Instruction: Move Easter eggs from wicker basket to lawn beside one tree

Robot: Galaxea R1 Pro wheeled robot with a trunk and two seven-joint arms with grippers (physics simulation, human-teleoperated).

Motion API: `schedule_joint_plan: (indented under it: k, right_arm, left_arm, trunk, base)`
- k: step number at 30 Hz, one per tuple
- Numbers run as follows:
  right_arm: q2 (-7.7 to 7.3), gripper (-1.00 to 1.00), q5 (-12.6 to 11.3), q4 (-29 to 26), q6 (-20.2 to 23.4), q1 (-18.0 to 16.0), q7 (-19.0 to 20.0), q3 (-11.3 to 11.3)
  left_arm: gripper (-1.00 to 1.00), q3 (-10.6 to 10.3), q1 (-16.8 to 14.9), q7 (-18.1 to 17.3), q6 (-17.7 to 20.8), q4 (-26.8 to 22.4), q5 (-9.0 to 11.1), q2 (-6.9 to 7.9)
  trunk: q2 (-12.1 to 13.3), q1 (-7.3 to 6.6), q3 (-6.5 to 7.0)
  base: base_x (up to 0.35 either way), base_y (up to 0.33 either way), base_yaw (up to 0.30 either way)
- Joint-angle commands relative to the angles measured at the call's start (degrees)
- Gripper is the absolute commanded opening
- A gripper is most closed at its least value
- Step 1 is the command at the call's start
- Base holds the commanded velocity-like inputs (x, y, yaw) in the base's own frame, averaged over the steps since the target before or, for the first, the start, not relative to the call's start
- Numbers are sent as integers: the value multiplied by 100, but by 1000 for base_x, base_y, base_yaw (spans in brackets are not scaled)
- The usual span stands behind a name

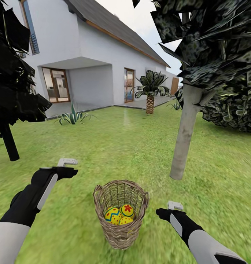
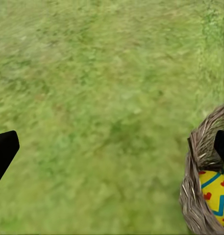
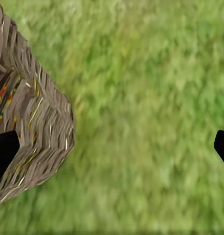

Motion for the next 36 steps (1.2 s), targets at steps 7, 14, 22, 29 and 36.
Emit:
schedule_joint_plan:
  k: [7, 14, 22, 29, 36]
  right_arm:
    - [-1, 100, -35, -13, 63, -1, 111, -9]
    - [-1, 100, -31, -13, 46, -1, 127, -10]
    - [-1, 100, -31, -13, 38, -1, 129, -17]
    - [-1, 100, -31, -13, 38, -1, 129, -13]
    - [-1, 100, -31, -13, 37, -1, 129, -9]
  left_arm:
    - [100, -11, -3, 39, 13, -233, 40, 6]
    - [100, -18, 2, 53, 13, -356, 40, 6]
    - [100, -25, 29, 63, 13, -455, 37, 4]
    - [100, -28, 32, 75, 9, -469, 24, 3]
    - [100, -29, 32, 95, 4, -474, 22, 4]
  trunk:
    - [-3, -1, -5]
    - [-3, -1, -4]
    - [-3, -1, 16]
    - [-3, -1, 59]
    - [-3, -1, 94]
  base:
    - [0, 0, -9]
    - [0, -36, 0]
    - [0, -209, -81]
    - [0, -251, -196]
    - [0, -58, -163]
